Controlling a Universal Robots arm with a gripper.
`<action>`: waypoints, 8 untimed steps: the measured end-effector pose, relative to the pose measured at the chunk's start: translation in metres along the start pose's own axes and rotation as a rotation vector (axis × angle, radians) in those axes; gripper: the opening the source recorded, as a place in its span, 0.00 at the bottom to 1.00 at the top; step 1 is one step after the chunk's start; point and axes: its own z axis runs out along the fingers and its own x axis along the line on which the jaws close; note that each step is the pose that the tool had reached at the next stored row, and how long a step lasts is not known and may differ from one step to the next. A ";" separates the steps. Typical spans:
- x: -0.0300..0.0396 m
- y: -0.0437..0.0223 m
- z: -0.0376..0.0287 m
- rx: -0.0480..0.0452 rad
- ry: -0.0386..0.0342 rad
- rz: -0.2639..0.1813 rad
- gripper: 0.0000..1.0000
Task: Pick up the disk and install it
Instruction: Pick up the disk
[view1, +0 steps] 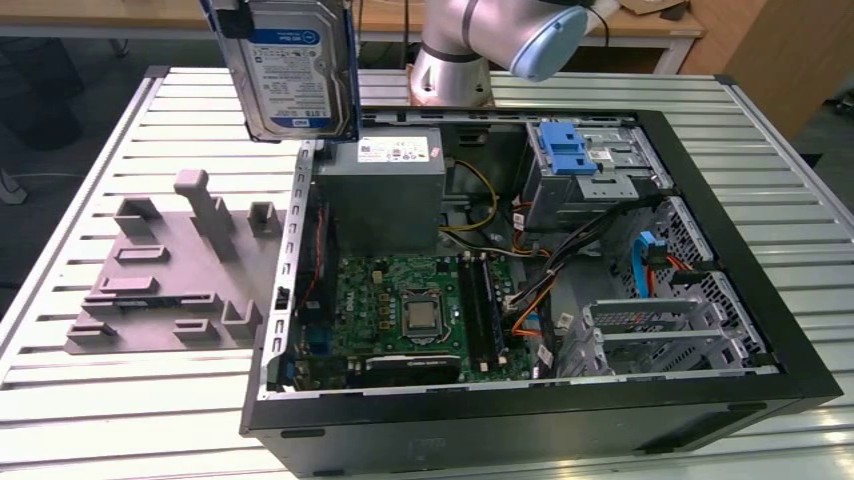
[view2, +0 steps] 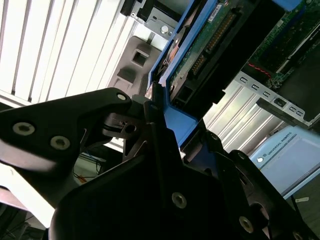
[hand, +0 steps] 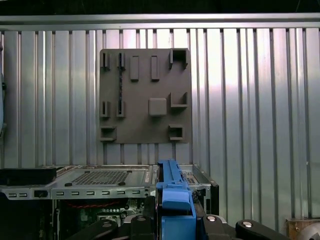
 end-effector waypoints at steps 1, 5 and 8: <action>0.0006 -0.0001 0.0000 0.0000 0.0000 0.000 0.36; 0.0059 -0.0003 -0.0001 0.0000 0.0000 0.000 0.36; 0.0083 -0.0009 -0.0001 0.0000 0.0000 0.000 0.36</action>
